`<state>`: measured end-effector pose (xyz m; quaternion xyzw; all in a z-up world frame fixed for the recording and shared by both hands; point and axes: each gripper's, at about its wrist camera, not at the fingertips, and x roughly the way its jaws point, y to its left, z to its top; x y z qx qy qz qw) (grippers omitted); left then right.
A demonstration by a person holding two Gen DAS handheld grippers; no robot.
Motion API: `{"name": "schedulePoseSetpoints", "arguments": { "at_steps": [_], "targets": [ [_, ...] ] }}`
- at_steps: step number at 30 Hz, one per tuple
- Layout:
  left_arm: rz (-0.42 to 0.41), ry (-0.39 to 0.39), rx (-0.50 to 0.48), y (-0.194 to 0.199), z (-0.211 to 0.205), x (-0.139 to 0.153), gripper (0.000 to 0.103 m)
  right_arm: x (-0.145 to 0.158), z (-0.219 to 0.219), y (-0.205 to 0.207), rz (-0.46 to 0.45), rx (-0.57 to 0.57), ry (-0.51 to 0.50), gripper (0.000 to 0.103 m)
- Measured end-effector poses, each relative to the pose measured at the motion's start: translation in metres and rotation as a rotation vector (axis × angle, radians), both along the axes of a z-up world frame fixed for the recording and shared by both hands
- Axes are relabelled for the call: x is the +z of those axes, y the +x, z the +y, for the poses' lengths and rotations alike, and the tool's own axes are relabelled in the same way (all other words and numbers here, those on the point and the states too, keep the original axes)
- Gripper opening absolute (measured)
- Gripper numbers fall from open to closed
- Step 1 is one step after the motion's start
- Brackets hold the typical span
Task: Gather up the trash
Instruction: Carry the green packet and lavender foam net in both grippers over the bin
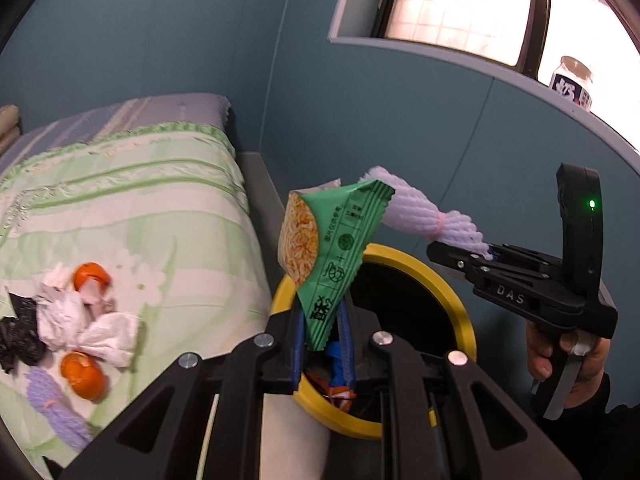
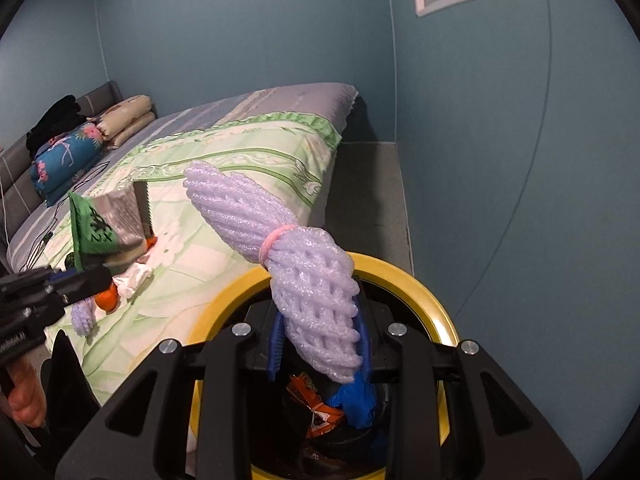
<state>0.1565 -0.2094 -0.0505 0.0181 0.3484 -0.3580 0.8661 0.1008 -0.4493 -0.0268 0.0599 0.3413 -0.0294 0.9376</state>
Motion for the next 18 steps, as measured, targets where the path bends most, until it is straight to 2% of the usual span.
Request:
{"name": "schedulePoseSetpoints", "arguments": {
  "at_steps": [8, 18],
  "targets": [
    [0.077, 0.032, -0.048, 0.005, -0.031, -0.032, 0.014, -0.015, -0.013, 0.007, 0.048, -0.028, 0.038, 0.029],
    [0.125, 0.037, -0.063, 0.014, -0.045, -0.049, 0.014, -0.021, -0.022, 0.009, 0.063, -0.055, 0.054, 0.034]
  ]
}}
